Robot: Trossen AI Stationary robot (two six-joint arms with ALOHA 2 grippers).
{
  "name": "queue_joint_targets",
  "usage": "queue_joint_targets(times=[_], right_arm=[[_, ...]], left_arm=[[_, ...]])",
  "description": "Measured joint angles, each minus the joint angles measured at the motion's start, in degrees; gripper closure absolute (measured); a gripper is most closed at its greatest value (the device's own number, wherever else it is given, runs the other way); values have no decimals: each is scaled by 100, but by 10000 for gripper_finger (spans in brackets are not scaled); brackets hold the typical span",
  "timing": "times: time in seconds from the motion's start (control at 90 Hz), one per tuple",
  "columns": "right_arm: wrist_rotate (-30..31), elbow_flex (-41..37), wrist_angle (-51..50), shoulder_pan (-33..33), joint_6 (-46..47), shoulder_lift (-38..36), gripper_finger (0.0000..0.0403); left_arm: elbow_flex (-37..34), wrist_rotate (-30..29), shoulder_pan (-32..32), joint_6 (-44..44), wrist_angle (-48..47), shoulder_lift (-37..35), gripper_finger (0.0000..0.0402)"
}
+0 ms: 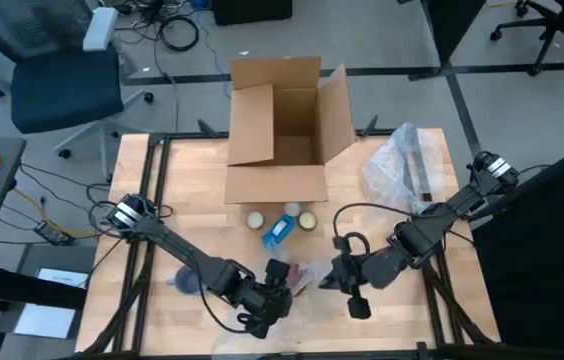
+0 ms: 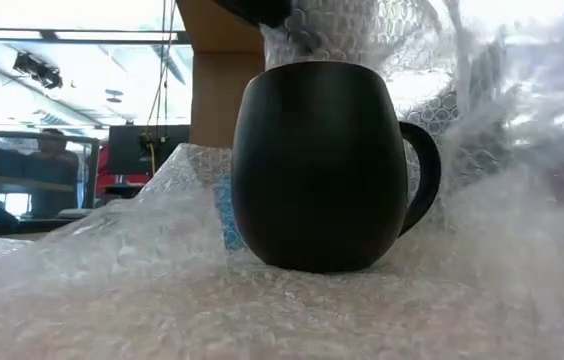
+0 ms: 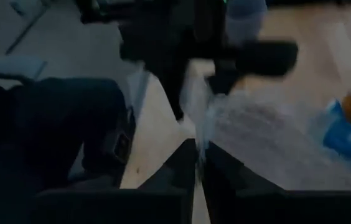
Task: Wrap mug
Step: Wrap the black mug with the bubble wrap
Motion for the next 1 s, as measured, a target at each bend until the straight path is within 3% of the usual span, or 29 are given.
queue_joint_targets(times=[0.356, 0.756, 1.0], right_arm=[[-67, 2, 1315, -526, -1154, 254, 403], [-323, 11, 1521, -1003, -916, 1129, 403], [-1055, 15, 1581, -1219, -599, 1460, 403]], left_arm=[[0, -16, -20, -7, -45, 0, 218], [-12, -42, -167, -232, -308, 0, 219], [-19, 14, -261, -543, -508, 9, 219]])
